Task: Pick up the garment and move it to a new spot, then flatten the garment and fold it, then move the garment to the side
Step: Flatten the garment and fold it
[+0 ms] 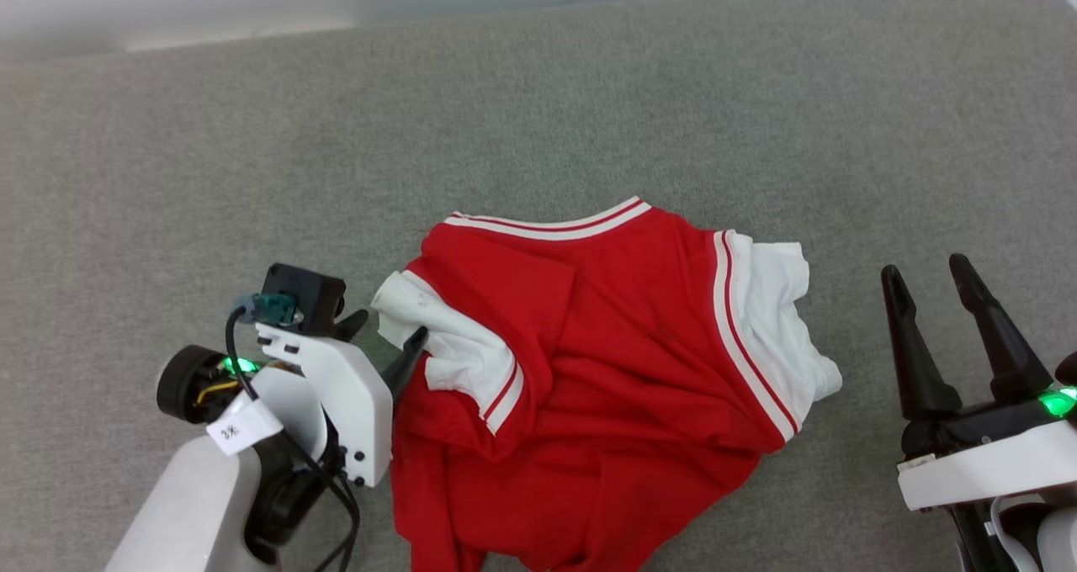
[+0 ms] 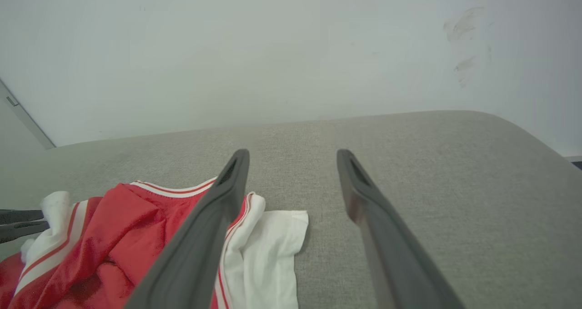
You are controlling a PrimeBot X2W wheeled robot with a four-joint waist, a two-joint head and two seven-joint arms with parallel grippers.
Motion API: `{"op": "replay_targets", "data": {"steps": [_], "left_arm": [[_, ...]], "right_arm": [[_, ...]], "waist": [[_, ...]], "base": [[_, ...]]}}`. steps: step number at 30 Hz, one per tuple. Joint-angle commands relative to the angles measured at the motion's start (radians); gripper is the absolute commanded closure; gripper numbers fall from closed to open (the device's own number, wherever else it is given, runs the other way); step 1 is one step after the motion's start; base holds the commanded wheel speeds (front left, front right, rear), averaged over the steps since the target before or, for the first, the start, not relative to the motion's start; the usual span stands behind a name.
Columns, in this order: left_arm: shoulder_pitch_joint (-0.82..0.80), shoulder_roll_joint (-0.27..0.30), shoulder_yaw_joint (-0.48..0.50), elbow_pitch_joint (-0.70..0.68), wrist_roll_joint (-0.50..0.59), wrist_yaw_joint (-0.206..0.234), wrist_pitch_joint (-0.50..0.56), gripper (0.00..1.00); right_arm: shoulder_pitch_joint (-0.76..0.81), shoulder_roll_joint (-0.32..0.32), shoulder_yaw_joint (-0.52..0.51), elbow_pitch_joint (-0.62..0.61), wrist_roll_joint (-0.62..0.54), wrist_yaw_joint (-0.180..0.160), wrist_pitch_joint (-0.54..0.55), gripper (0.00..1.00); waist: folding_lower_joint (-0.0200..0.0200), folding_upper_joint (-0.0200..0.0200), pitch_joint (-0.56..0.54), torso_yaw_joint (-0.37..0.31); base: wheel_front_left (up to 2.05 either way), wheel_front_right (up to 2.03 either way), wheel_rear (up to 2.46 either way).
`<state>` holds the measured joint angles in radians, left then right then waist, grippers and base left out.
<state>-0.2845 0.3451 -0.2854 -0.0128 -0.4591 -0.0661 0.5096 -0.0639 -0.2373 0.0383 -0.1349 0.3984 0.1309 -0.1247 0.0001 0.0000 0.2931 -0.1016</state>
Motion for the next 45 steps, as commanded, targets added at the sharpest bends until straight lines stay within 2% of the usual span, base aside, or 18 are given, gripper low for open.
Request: {"op": "replay_targets", "data": {"steps": [1, 7, 17, 18, 19, 20, 26, 31, 36, 41, 45], "left_arm": [[-0.028, 0.012, 0.000, -0.002, 0.019, 0.020, 0.023, 0.00], [-0.068, 0.013, -0.017, 0.032, 0.050, 0.041, 0.052, 0.00], [-0.084, 0.014, -0.064, 0.134, 0.071, 0.024, 0.067, 0.00], [-0.084, 0.012, -0.070, 0.146, 0.071, 0.022, 0.071, 0.34], [-0.081, 0.012, -0.075, 0.159, 0.071, 0.019, 0.076, 0.75], [-0.077, 0.014, -0.084, 0.172, 0.073, 0.014, 0.084, 1.00], [-0.050, 0.011, -0.092, 0.219, 0.051, 0.002, 0.061, 1.00], [-0.014, 0.029, -0.046, 0.234, 0.031, 0.022, -0.012, 1.00], [0.031, 0.057, 0.012, 0.192, 0.007, 0.036, -0.086, 1.00], [0.088, 0.108, 0.065, 0.102, -0.007, 0.041, -0.144, 1.00], [0.114, 0.140, 0.094, -0.004, -0.007, 0.046, -0.170, 1.00]], "right_arm": [[-0.021, 0.004, 0.004, 0.006, -0.002, 0.000, -0.008, 0.00], [-0.041, 0.011, 0.002, 0.020, -0.023, 0.000, -0.010, 0.00], [-0.051, 0.018, 0.013, 0.032, -0.035, 0.000, -0.009, 0.00], [-0.051, 0.017, 0.013, 0.032, -0.038, 0.000, -0.009, 0.00], [-0.051, 0.017, 0.013, 0.033, -0.040, 0.000, -0.008, 0.00], [-0.051, 0.017, 0.014, 0.034, -0.042, 0.000, -0.007, 0.00], [-0.046, 0.006, 0.009, 0.042, -0.049, 0.000, 0.002, 0.00], [-0.028, -0.005, -0.003, 0.048, -0.050, 0.000, 0.026, 0.00], [-0.001, -0.019, -0.006, 0.057, -0.049, 0.000, 0.069, 0.00], [0.020, -0.043, -0.020, 0.064, -0.049, 0.000, 0.169, 0.00], [0.005, -0.090, -0.021, 0.059, -0.052, 0.000, 0.306, 0.00]], "waist": [[-0.0001, 0.0000, 0.032, -0.010], [-0.0001, 0.0000, 0.069, -0.016], [-0.0001, 0.0000, 0.093, -0.024], [-0.0001, 0.0000, 0.094, -0.024], [-0.0001, 0.0000, 0.095, -0.024], [-0.0001, 0.0000, 0.095, -0.024], [-0.0001, 0.0000, 0.066, -0.010], [-0.0001, 0.0000, 0.010, 0.015], [-0.0001, 0.0000, -0.048, 0.044], [-0.0001, 0.0000, -0.079, 0.077], [-0.0001, 0.0000, -0.075, 0.104]], "base": [[0.00, 0.00, 0.00], [0.00, 0.00, 0.00], [0.00, 0.00, 0.00], [0.00, 0.00, 0.00], [0.00, 0.00, 0.00], [0.00, 0.00, 0.00], [0.00, 0.00, 0.00], [0.00, 0.00, 0.00], [0.00, 0.00, 0.00], [0.00, 0.00, 0.00], [0.00, 0.00, 0.00]]}}
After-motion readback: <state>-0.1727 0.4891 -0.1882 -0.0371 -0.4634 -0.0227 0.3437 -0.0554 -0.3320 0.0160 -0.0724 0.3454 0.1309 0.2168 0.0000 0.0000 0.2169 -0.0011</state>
